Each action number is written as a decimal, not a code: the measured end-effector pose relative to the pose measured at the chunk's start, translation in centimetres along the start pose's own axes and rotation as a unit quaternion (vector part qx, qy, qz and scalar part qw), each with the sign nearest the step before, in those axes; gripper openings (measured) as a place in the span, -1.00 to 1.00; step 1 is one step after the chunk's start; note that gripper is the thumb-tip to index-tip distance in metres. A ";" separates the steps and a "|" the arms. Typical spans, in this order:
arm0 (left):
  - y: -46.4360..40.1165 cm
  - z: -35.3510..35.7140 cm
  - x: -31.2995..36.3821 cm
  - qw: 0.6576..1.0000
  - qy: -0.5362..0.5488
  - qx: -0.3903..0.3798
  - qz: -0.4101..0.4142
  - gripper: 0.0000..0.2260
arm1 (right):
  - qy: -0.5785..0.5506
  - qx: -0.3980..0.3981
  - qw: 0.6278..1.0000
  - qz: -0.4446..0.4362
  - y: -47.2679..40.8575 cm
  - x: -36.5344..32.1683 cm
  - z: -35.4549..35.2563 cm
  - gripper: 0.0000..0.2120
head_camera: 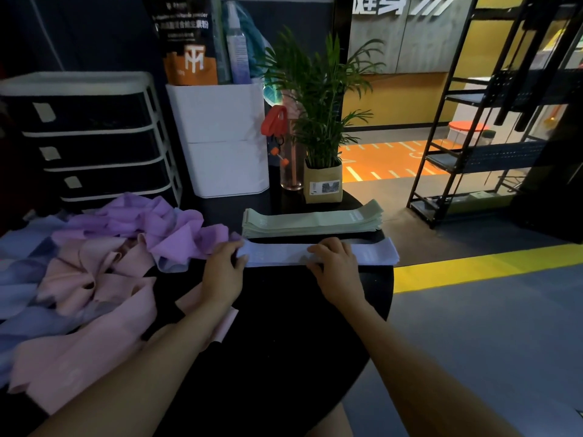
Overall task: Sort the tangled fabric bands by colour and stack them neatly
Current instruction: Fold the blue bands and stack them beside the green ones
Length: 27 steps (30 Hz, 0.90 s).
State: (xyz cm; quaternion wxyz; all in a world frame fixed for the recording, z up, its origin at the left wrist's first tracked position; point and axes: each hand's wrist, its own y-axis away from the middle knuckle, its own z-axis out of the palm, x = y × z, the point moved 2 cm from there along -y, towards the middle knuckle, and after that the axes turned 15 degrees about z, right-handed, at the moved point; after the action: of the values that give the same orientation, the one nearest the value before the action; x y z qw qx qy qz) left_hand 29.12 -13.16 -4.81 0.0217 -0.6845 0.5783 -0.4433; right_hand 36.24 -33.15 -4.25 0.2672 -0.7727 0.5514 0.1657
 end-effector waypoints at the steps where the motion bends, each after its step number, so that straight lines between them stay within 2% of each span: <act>1: 0.1 0.0 0.0 1.000 -0.001 0.001 -0.001 -0.75 | 0.005 0.003 1.000 -0.001 -0.1 0.0 0.0 -0.75; 6: 0.2 0.0 -0.1 1.000 0.008 0.015 -0.005 -0.75 | 0.043 0.006 0.999 -0.019 -0.2 0.0 0.3 -0.79; 18: 0.2 -0.2 0.3 1.000 0.001 0.002 -0.011 -0.74 | 0.039 -0.003 0.999 -0.014 -0.1 0.0 0.3 -0.77; 24: -0.7 -1.5 1.2 0.998 0.035 -0.035 -0.047 -0.74 | 0.002 0.011 1.000 0.010 0.1 -0.9 -0.1 -0.74; 27: -1.2 -3.2 1.7 0.997 0.049 -0.029 -0.043 -0.78 | -0.019 0.010 1.000 0.022 0.2 -2.8 -0.1 -0.72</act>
State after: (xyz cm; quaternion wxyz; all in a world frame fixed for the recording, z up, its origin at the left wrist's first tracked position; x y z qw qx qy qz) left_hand 27.93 -12.60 -1.27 -0.0458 -0.6864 0.5612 -0.4602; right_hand 35.11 -31.11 -2.71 0.2820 -0.7546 0.5644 0.1804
